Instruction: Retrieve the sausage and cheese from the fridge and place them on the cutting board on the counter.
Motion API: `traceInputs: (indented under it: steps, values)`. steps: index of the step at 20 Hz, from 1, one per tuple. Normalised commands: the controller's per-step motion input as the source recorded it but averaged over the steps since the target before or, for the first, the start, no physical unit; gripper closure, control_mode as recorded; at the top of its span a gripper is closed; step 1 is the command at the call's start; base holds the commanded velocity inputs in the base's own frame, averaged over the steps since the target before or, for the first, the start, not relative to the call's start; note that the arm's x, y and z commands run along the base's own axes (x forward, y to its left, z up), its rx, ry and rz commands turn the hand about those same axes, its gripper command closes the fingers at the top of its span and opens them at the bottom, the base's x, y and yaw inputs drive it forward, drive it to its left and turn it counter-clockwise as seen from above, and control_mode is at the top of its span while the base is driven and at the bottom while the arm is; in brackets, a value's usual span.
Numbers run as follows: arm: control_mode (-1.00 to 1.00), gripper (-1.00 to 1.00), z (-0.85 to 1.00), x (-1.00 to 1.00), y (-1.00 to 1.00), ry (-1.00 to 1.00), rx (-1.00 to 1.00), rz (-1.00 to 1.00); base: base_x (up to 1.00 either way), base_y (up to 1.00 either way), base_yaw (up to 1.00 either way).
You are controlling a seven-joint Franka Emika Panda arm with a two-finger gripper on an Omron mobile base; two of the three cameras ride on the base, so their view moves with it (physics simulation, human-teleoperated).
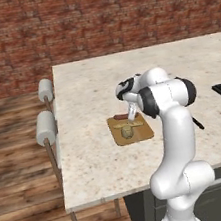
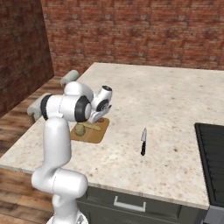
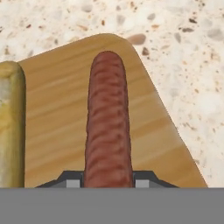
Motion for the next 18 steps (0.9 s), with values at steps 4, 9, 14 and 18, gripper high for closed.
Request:
traceInputs:
  steps: [4, 9, 14, 18]
  values:
    - [-1.00, 1.00, -0.23, 0.01, 0.00, 0.06, 0.00, 0.00, 0.00, 0.00, 0.00]
    - [-1.00, 1.00, -0.24, -0.05, 0.00, 0.01, 0.00, 0.00, 0.00, 0.00, 0.00]
    - [-1.00, 1.00, -0.21, -0.41, 0.00, 0.00, 0.00, 0.00, 0.00, 0.00, 0.00]
    - [-1.00, 1.00, -0.16, -0.42, 0.00, 0.00, 0.00, 0.00, 0.00, 0.00, 0.00]
